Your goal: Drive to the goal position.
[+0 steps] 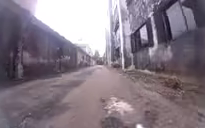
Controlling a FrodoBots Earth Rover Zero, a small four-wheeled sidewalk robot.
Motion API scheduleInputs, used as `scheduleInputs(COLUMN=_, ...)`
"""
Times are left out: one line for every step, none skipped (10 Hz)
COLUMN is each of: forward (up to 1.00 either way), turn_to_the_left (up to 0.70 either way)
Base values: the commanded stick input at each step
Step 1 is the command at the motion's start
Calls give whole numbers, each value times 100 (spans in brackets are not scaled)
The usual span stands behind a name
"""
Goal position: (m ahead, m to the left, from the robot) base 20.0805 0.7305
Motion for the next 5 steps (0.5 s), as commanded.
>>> scheduleInputs(forward=70, turn_to_the_left=0)
scheduleInputs(forward=70, turn_to_the_left=0)
scheduleInputs(forward=70, turn_to_the_left=0)
scheduleInputs(forward=70, turn_to_the_left=0)
scheduleInputs(forward=70, turn_to_the_left=0)
